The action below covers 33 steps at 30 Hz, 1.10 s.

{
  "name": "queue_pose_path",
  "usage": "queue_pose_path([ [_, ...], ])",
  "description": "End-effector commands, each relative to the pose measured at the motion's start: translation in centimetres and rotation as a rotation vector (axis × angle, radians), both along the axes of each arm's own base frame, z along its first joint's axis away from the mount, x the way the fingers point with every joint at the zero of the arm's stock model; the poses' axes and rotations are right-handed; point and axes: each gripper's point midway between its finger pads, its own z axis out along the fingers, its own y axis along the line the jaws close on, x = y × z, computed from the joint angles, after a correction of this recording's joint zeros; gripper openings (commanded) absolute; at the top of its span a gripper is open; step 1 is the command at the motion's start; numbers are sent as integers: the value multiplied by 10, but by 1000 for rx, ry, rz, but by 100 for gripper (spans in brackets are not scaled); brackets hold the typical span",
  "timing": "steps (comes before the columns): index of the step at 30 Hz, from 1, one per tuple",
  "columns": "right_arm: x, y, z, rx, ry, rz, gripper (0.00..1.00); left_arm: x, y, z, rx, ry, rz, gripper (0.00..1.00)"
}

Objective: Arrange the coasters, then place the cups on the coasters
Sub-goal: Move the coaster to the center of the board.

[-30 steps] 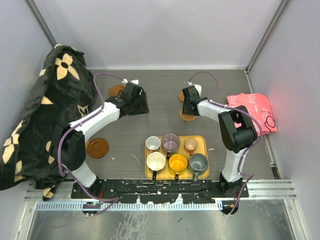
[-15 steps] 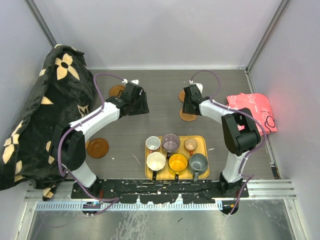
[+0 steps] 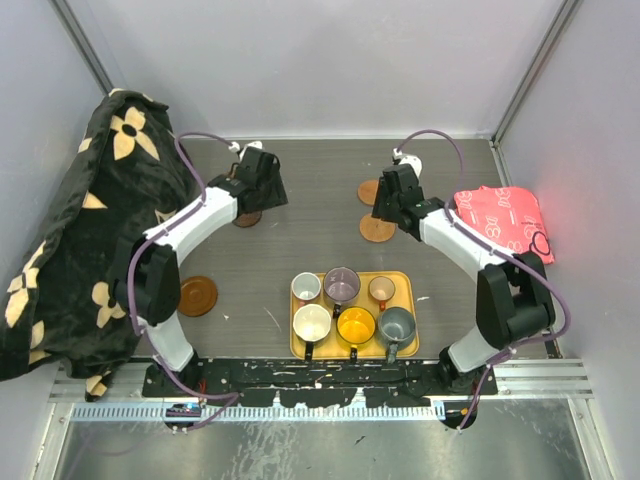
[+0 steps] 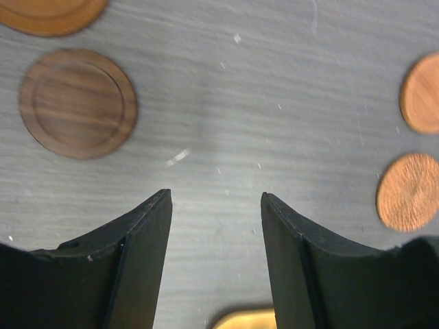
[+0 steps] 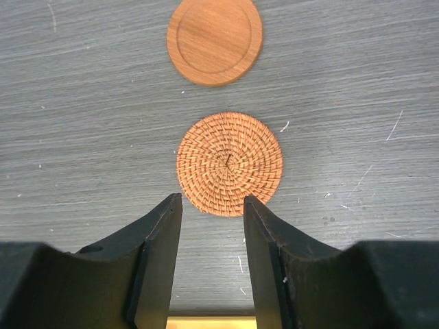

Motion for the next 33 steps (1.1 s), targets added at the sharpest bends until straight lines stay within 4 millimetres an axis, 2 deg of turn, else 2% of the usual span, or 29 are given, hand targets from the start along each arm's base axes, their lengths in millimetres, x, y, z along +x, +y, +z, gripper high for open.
queue_pose_path([
  [1, -2, 2, 33, 55, -93, 8, 47, 39, 27, 6, 28, -31, 128, 56],
  [7, -9, -1, 33, 53, -106, 16, 47, 72, 56, -19, 63, 5, 197, 55],
  [14, -12, 8, 30, 82, -96, 55, 46, 98, 87, -44, 92, 36, 258, 48],
  [15, -13, 9, 29, 84, -95, 57, 45, 102, 90, -47, 94, 36, 264, 44],
  [20, -13, 8, 27, 84, -90, 57, 45, 118, 101, -57, 105, 36, 278, 40],
  [25, -14, 8, 26, 83, -89, 54, 45, 135, 108, -59, 124, 20, 278, 35],
  [33, -14, 7, 22, 77, -80, 50, 46, 155, 121, -66, 129, 4, 304, 34],
])
